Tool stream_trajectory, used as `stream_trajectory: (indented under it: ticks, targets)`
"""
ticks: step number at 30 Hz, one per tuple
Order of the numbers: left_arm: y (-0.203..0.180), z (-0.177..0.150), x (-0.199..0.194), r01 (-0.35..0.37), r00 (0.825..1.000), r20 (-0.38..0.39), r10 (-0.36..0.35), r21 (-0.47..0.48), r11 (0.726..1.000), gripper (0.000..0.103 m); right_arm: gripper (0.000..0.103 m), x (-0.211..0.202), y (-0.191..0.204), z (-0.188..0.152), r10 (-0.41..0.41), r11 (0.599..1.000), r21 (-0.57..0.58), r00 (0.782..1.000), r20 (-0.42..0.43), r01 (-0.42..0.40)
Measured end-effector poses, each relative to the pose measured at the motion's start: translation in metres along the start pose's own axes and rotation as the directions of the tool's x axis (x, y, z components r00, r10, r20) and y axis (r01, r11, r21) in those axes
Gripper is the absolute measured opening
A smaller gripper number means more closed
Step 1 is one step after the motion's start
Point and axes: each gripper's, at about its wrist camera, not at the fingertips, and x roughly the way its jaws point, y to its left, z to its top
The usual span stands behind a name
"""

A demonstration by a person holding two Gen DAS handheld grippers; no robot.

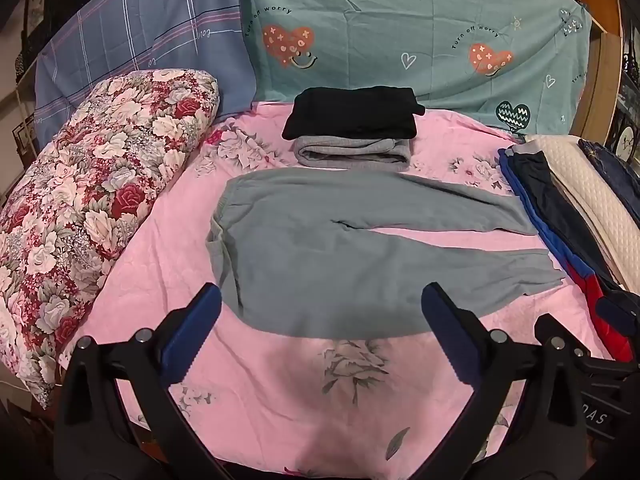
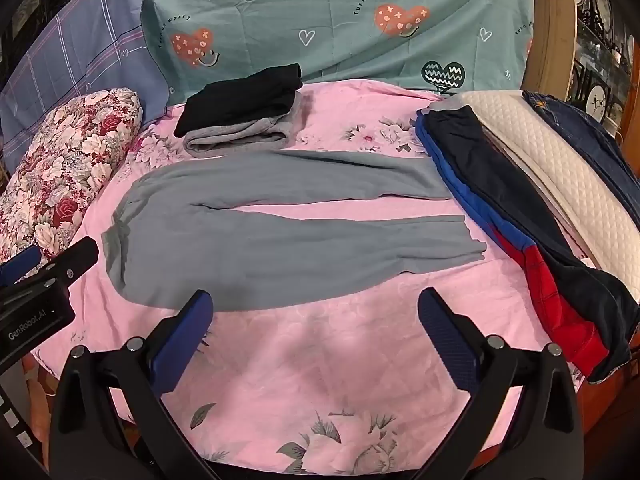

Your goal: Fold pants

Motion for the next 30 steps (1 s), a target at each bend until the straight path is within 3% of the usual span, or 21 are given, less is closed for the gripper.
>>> stream_trajectory:
  ticks: [30]
  targets:
    - [-0.0059,-0.0050,0.0036,0.000,1.000,-0.003,0.000,-0.001,1.000,0.101,0.102,0.0007,-0.0020,-0.0002,0.006,1.000,0.002,1.000,0.000,-0.006]
